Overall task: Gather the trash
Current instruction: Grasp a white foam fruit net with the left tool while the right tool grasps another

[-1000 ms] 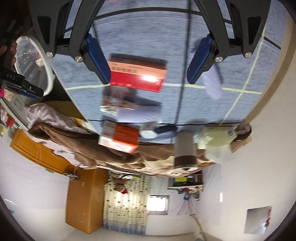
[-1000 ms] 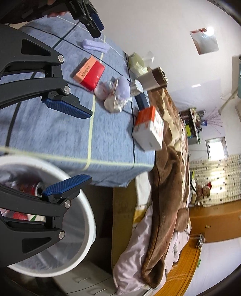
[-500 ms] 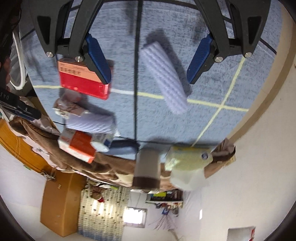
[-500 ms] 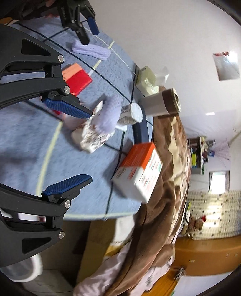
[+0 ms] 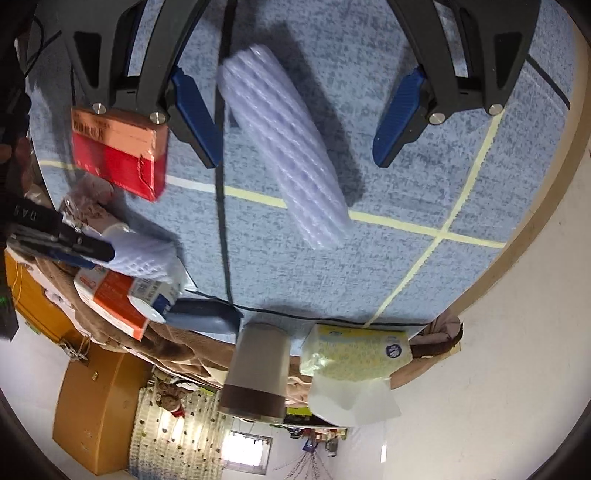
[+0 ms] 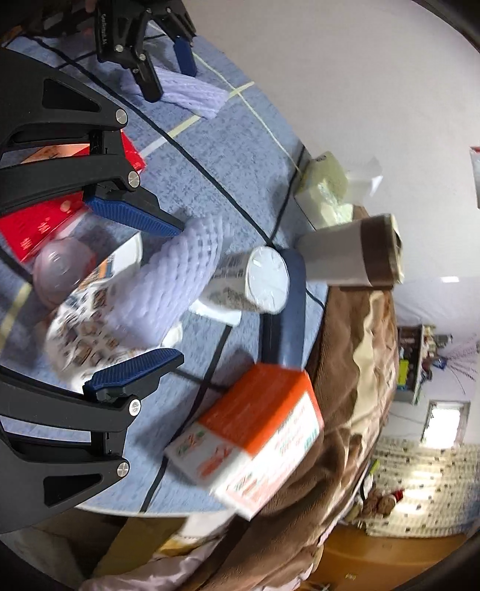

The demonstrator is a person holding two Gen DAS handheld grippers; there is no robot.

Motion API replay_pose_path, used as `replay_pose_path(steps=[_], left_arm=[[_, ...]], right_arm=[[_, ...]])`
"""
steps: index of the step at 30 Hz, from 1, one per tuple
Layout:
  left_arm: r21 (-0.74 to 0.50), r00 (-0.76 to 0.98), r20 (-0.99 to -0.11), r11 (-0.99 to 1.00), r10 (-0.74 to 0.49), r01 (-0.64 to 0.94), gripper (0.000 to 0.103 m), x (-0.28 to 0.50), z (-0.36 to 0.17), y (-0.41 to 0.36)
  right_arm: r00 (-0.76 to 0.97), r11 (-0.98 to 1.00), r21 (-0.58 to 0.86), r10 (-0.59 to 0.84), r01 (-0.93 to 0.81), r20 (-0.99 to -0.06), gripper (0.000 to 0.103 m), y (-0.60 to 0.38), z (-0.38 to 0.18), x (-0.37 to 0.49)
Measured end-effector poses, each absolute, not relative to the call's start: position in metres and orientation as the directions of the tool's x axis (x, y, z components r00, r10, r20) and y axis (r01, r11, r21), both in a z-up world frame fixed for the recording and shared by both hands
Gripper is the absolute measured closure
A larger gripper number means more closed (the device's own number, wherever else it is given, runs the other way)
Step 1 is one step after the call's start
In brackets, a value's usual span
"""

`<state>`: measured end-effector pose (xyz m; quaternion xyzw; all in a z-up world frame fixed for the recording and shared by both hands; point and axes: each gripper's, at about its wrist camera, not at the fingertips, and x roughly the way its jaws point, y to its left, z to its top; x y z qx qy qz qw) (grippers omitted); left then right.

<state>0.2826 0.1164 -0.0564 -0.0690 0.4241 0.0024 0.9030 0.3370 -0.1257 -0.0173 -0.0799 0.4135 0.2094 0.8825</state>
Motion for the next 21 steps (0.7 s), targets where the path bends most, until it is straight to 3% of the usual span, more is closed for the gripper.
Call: replay_pose_path(steps=[10,13,15,17,19,21], left_arm=[[-0.139,0.617,-0.786,0.985,-0.047,-0.103,0.028,0.289,-0.063,0.128],[-0.136,0.614,-0.789,0.984,-0.039,-0.112,0.032,0.289,-0.063,0.129],[-0.139,0.614,-0.788,0.983,-0.036,-0.121,0.034,0.289,-0.063,0.131],[-0.147,0.616,-0.786,0.982,-0.044,-0.118,0.042,0.288,-0.062,0.132],[-0.154,0.616,-0.786,0.982,-0.057,-0.105,0.059,0.288,-0.061,0.131],[-0.156,0.617,-0.785,0.983,-0.063,-0.098,0.062,0.287,-0.061,0.129]], right_arm=[[0.55,0.871,-0.037,0.275,-0.489,-0.789,0.039,-0.105,-0.025,0.341],[0.554,0.866,-0.054,0.269,-0.497,-0.788,0.053,-0.101,-0.024,0.339],[0.553,0.864,-0.059,0.266,-0.5,-0.79,0.057,-0.101,-0.024,0.337],[0.553,0.863,-0.057,0.27,-0.503,-0.788,0.061,-0.1,-0.023,0.335],[0.551,0.86,-0.048,0.281,-0.508,-0.786,0.072,-0.101,-0.022,0.334],[0.558,0.859,-0.056,0.28,-0.509,-0.781,0.079,-0.1,-0.022,0.332]])
